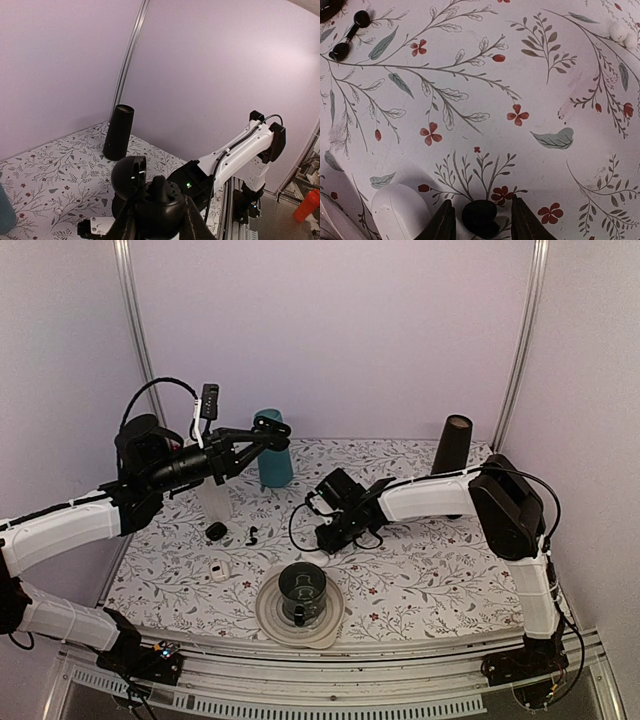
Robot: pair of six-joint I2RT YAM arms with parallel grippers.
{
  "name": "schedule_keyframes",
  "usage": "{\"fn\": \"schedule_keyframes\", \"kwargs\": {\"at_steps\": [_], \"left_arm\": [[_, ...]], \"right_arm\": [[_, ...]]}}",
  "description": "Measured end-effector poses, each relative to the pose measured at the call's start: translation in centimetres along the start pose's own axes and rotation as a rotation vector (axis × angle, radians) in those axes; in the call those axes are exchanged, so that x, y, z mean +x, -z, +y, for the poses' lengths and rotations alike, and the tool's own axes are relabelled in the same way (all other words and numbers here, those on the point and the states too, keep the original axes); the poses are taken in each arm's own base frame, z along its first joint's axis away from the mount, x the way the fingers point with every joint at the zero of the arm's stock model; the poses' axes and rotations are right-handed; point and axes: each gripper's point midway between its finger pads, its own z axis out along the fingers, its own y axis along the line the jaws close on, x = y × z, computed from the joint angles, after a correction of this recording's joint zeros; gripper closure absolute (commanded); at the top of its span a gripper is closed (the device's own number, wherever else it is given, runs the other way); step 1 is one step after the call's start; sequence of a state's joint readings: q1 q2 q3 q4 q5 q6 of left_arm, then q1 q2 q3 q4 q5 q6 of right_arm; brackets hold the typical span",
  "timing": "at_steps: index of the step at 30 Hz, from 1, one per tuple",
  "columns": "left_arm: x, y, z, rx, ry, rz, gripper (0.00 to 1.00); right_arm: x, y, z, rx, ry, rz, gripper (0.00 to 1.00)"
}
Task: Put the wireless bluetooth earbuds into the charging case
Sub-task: Move the right earbud to the center of the board.
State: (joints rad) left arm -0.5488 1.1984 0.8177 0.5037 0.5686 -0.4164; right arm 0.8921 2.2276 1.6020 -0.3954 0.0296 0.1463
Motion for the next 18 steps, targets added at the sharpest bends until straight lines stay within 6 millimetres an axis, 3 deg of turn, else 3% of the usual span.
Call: {"fn": "schedule_keyframes", "kwargs": {"at_steps": [3, 10, 18], "left_arm": [[0.0, 0.0, 0.0, 0.000, -0.001, -0.001, 1.00], [0.0, 0.0, -0.1, 0.003, -0.001, 0.000, 1.00], [-0.2, 0.0, -0.2, 0.012, -0.003, -0.004, 1.00]], "right_arm": [[0.0, 0.0, -0.3, 0.015, -0.007, 0.001, 0.79], [0.3, 0.2, -1.2, 0.022, -0.045, -0.012, 0.85], [3.2, 2.2, -5.4, 0.074, -0.132, 0.007, 0.84]]}}
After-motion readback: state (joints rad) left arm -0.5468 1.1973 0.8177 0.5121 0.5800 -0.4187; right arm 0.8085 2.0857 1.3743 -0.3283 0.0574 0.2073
